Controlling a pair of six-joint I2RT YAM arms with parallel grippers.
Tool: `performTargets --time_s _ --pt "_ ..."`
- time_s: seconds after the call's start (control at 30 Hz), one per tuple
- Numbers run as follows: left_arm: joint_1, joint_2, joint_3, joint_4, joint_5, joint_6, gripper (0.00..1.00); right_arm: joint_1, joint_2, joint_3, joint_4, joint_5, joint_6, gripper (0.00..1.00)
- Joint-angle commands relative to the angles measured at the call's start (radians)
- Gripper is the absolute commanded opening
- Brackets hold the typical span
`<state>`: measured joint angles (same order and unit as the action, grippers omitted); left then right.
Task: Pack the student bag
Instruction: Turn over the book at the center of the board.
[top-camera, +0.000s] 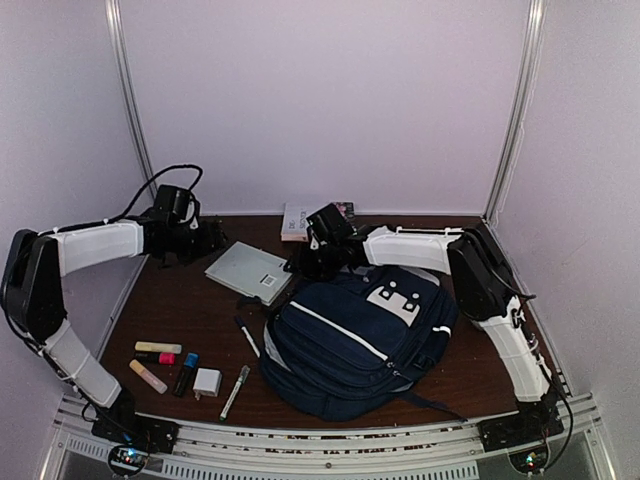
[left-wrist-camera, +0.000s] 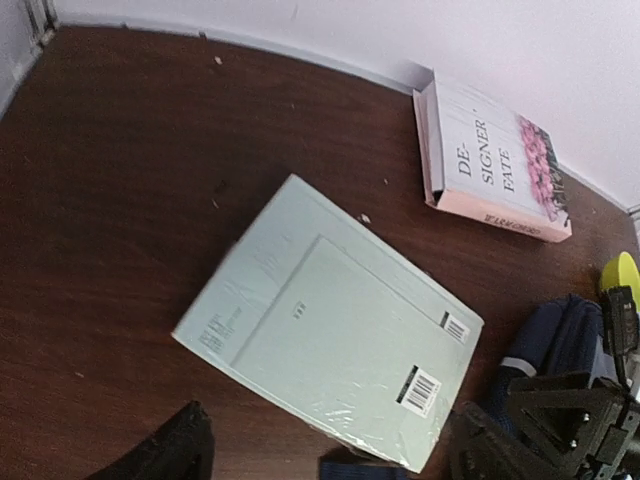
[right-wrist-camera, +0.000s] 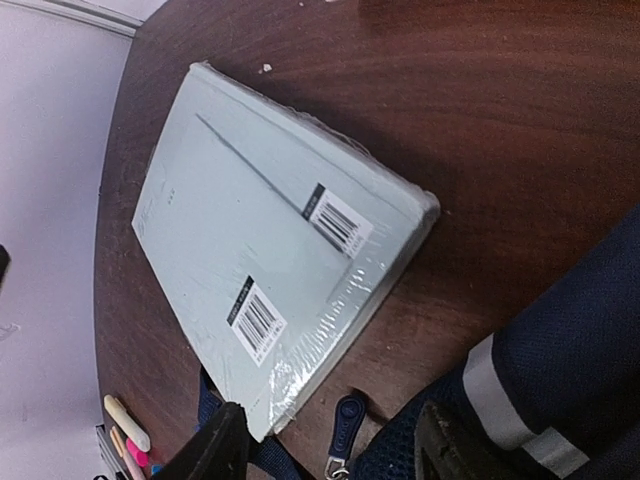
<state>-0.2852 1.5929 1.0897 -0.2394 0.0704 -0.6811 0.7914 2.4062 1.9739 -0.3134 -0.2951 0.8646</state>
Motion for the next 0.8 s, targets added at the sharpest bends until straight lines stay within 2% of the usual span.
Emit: performTargets --time_s 0.0,0.1,0.23,0.47,0.57,0.77 --pt "0.085 0.071 0.183 -0.267 -0.147 0.306 0.86 0.028 -0.022 -0.08 -0.042 -0.019 0.098 0.58" --pt "0.183 0.222 0.311 -0.319 0.099 0.354 0.84 0.049 0.01 -0.078 0.033 -0.048 0.205 0.58" --pt "0.231 0.391 0.45 -0.36 0.335 0.379 0.82 0.069 0.044 -0.064 0.092 -0.018 0.317 0.58" --pt "0.242 0.6 0.64 -0.444 0.433 0.374 0.81 0.077 0.133 0.048 0.106 -0.046 0.385 0.57" --pt "0.241 0.641 0.644 -0.464 0.518 0.374 0.79 0.081 0.158 0.083 0.108 -0.059 0.386 0.56" --pt "0.22 0.607 0.493 -0.4 0.631 0.386 0.76 0.08 0.193 0.136 0.114 -0.102 0.373 0.55"
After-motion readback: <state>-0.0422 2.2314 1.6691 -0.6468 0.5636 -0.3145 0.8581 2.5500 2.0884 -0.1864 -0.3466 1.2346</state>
